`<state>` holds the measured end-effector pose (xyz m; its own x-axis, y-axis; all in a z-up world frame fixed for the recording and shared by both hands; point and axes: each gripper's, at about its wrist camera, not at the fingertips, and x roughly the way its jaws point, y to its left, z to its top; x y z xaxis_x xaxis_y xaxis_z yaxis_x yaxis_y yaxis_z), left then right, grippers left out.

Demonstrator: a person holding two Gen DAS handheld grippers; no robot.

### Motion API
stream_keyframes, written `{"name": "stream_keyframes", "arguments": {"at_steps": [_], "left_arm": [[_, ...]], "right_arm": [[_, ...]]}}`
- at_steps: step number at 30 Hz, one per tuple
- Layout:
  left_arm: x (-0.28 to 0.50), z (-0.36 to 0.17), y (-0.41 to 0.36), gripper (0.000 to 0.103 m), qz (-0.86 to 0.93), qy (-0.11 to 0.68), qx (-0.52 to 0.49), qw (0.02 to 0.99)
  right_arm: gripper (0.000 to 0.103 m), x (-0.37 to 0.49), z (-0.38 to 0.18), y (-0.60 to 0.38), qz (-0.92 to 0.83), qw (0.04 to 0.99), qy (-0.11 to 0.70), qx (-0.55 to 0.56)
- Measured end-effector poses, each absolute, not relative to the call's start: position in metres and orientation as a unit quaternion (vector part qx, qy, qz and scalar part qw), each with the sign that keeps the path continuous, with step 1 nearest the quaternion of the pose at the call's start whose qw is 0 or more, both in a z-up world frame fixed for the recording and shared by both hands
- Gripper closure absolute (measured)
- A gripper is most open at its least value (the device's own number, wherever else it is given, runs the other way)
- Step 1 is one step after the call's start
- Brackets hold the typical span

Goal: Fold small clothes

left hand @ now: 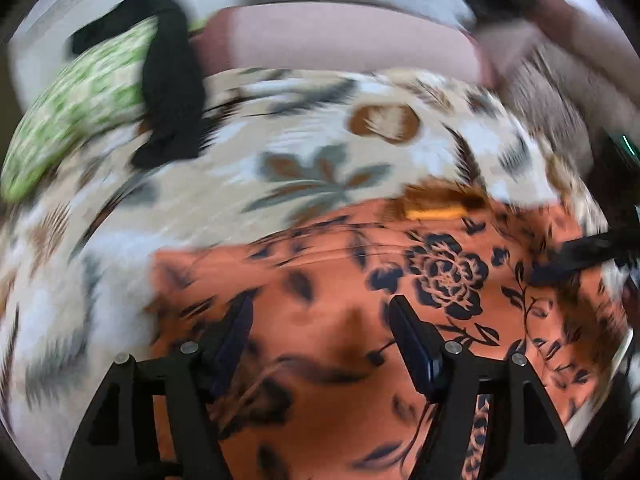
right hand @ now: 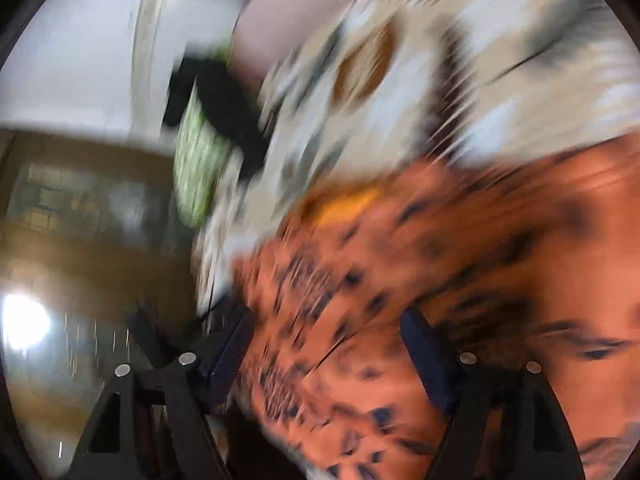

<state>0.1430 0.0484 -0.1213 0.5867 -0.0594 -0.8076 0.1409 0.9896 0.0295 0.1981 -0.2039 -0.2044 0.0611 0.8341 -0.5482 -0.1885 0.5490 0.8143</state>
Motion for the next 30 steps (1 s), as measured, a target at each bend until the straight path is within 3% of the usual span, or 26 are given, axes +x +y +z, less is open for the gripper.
{"name": "stream_keyframes", "arguments": {"at_steps": [3, 6, 11, 18, 22, 25, 30], "left_arm": [[0.178, -0.152, 0.052, 0.03, -0.025, 0.507, 0.028, 0.861], [0.164, -0.12, 0.08, 0.03, 0.0, 0.457, -0.051, 0.888], [0.098, -0.092, 0.104, 0.029, -0.002, 0.418, -0.054, 0.907], [0.012, -0.112, 0.095, 0.028, -0.027, 0.432, -0.07, 0.899], [0.023, -0.147, 0.09, 0.028, 0.005, 0.487, -0.01, 0.873], [0.009, -0.128, 0.095, 0.028, 0.025, 0.474, -0.016, 0.88], [-0.004, -0.098, 0.099, 0.027, 0.018, 0.43, -0.025, 0.902]], "right_arm": [[0.025, 0.239, -0.224, -0.189, 0.345, 0.686, 0.568, 0.296], [0.024, 0.249, -0.199, -0.223, 0.262, 0.75, 0.498, 0.347], [0.024, 0.18, -0.168, -0.254, 0.293, 0.764, 0.475, 0.322], [0.024, 0.027, -0.191, -0.292, 0.309, 0.732, 0.487, 0.362], [0.024, 0.022, -0.221, -0.301, 0.254, 0.751, 0.484, 0.371], [0.024, 0.016, -0.233, -0.327, 0.197, 0.729, 0.467, 0.46], [0.023, 0.003, -0.209, -0.335, 0.202, 0.745, 0.432, 0.466]]}}
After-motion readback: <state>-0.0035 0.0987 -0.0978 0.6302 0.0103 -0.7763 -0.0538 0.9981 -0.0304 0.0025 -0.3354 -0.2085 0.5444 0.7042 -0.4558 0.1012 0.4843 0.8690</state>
